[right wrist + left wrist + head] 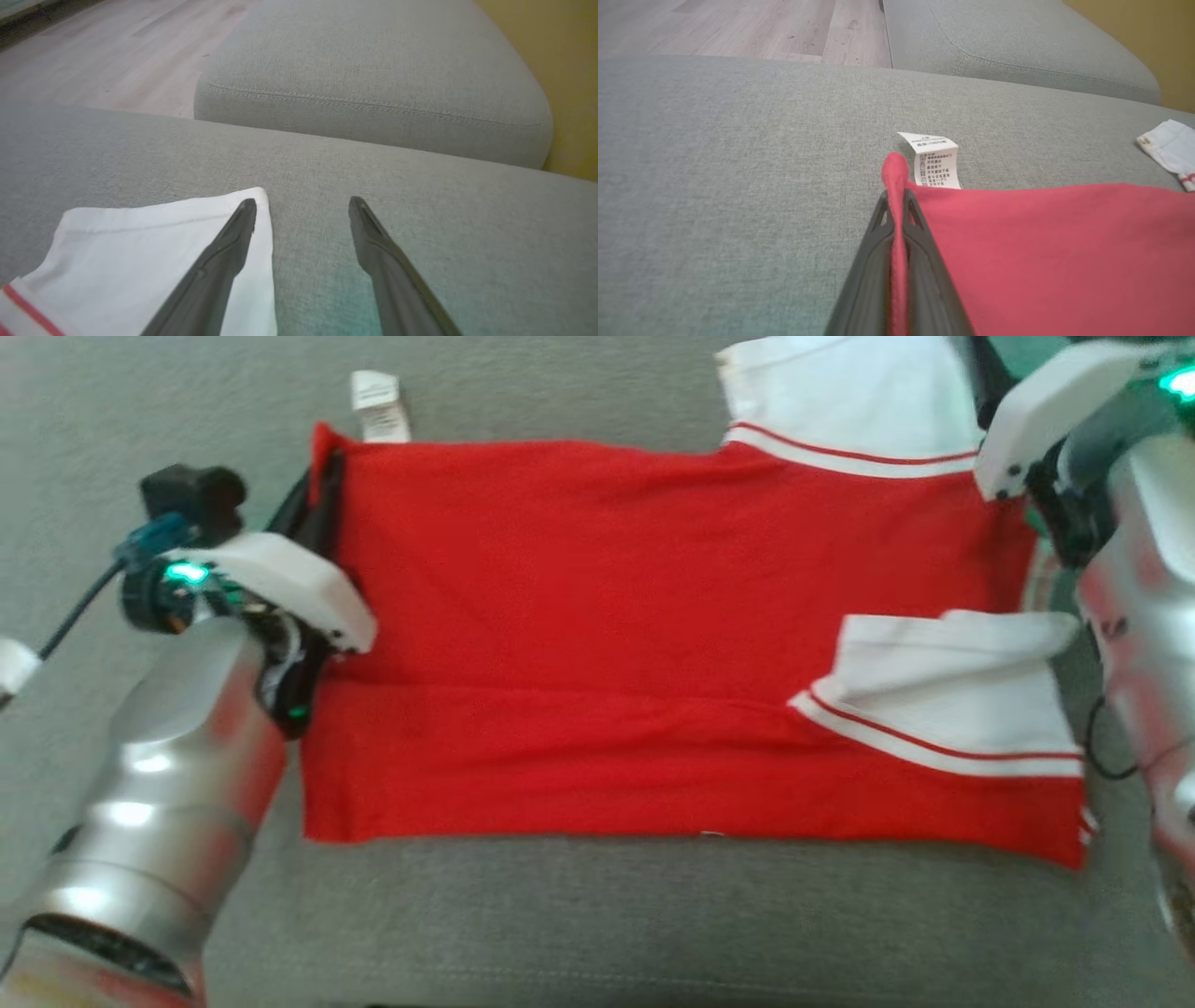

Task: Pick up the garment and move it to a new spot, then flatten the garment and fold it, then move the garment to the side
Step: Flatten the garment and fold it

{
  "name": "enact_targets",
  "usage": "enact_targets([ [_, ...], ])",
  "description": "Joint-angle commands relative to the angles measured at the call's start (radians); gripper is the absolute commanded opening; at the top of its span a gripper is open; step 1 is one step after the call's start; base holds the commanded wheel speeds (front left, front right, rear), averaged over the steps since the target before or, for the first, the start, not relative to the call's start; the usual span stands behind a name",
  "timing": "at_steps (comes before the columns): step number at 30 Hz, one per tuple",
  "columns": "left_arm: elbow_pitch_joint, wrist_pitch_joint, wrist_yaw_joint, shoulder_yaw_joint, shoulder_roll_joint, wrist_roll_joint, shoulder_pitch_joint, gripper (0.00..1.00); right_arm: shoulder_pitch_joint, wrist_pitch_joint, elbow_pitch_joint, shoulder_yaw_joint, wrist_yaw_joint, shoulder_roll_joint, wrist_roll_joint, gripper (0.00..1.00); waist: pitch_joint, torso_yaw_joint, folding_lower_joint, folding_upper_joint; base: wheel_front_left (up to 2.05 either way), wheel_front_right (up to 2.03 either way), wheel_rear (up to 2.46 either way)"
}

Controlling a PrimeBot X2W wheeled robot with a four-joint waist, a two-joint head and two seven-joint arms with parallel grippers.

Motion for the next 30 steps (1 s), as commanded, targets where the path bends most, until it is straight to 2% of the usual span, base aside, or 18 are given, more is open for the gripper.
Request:
enact_targets([
  [1,-0.017,-0.015,0.002,0.009,0.027,-0.013,-0.045,0.0,-0.029,0.027,-0.001,0.022,-0.002,0.009,-0.011,1.0,0.023,0.045,0.0,0.0,0.0,0.0,0.0],
  [6,-0.014,-0.035,0.002,-0.041,-0.009,-0.044,-0.075,0.0,-0.104,0.086,0.092,0.027,-0.002,-0.005,-0.043,1.0,0.047,0.089,0.0,0.0,0.0,0.0,0.0],
  [11,-0.008,-0.051,0.002,-0.074,-0.019,-0.072,-0.091,0.0,-0.12,0.117,0.156,0.029,-0.002,0.002,-0.058,1.0,0.06,0.102,0.0,0.0,0.0,0.0,0.0],
  [12,-0.006,-0.055,0.002,-0.082,-0.019,-0.079,-0.094,0.0,-0.121,0.117,0.163,0.029,-0.002,0.006,-0.057,0.89,0.061,0.103,0.0,0.0,0.0,0.0,0.0],
  [13,-0.003,-0.058,0.002,-0.089,-0.018,-0.086,-0.095,0.0,-0.121,0.114,0.168,0.029,-0.002,0.007,-0.056,0.31,0.062,0.102,0.0,0.0,0.0,0.0,0.0],
  [14,0.0,-0.063,0.002,-0.095,-0.015,-0.093,-0.097,0.0,-0.123,0.099,0.17,0.027,-0.002,0.004,-0.055,0.0,0.061,0.101,0.0,0.0,0.0,0.0,0.0],
  [18,0.017,-0.094,0.002,-0.104,0.004,-0.11,-0.112,0.0,-0.142,-0.026,0.155,0.005,-0.002,-0.015,-0.059,0.0,0.057,0.091,0.0,0.0,0.0,0.0,0.0],
  [23,0.029,-0.123,0.002,-0.069,0.028,-0.093,-0.142,0.0,-0.165,-0.219,0.136,-0.051,-0.002,-0.018,-0.06,0.0,0.045,0.07,0.0,0.0,0.0,0.0,0.0],
  [30,-0.083,-0.125,0.03,0.125,0.071,0.055,-0.059,0.0,-0.103,-0.276,0.034,-0.073,-0.002,0.008,-0.01,0.0,0.003,0.021,0.0,0.0,0.0,0.0,0.0],
])
